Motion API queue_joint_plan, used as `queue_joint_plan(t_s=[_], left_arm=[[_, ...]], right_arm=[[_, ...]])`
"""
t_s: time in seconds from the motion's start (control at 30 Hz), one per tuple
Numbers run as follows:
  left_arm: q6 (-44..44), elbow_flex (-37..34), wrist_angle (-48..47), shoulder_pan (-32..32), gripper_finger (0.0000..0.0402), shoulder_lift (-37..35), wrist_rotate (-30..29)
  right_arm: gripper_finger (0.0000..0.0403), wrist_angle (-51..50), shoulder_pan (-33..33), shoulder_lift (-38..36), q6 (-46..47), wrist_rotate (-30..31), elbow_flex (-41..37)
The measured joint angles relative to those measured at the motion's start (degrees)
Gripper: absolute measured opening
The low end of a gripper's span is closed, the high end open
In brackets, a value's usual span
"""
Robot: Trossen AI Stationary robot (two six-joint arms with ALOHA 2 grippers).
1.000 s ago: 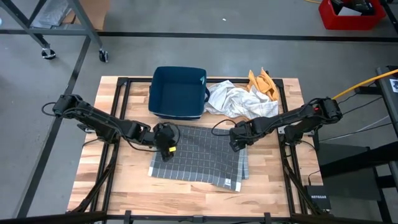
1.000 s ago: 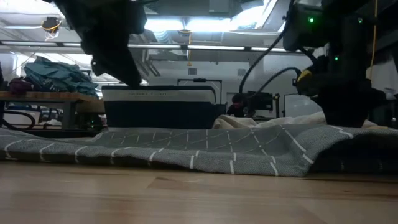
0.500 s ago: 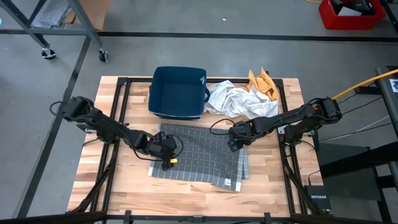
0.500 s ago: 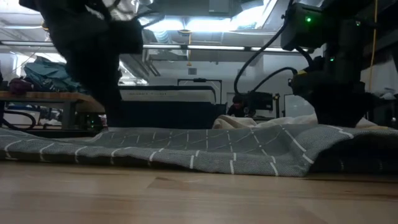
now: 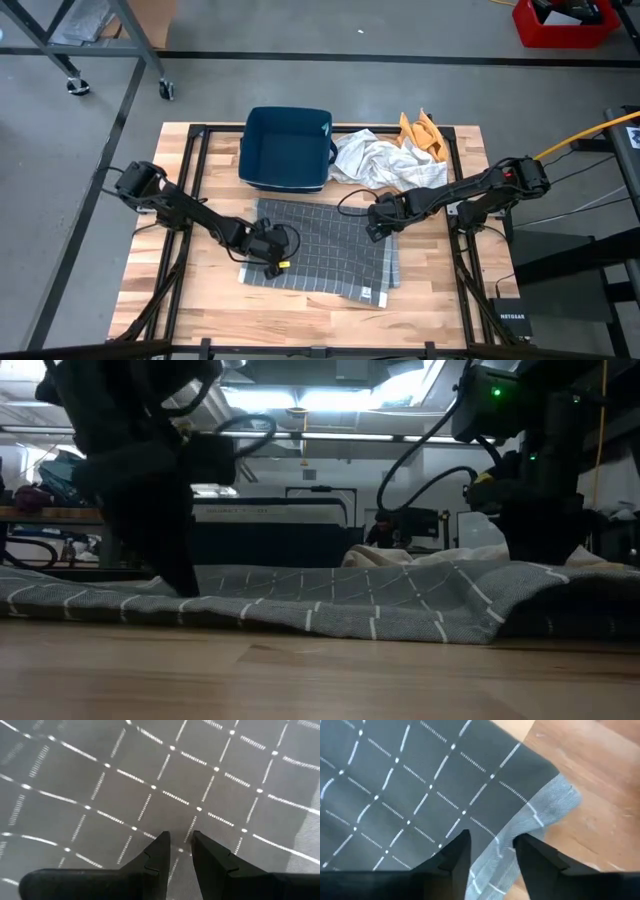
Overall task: Fold towel
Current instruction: Fold the gray patterned towel
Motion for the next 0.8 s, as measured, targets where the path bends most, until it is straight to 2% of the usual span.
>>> queue_joint_plan(t_s=[0.27,0.43,0.57,0.8], left_arm=[[0.07,0.14,0.89,-0.71,0.007,1.43,-0.34],[0.18,0.13,0.79,-1.2,0.007,1.45,-0.29],[0.17,0.13,0.64,-1.6,0.007,1.5,-0.23],[0.03,0.09,0.57,-1.88,0.007,1.54,0.0]], right_arm=[[0.0012,-0.06,0.02,0.0,0.04,4.05,0.02],[0.0017,-0.08,0.11,0.0,0.11,7.13,0.02],[0.0005,-0.13,0.11,0.0,0.11,8.8,0.02],[0.0004,-1.17,0.11,0.0,0.21,9.64,0.02]])
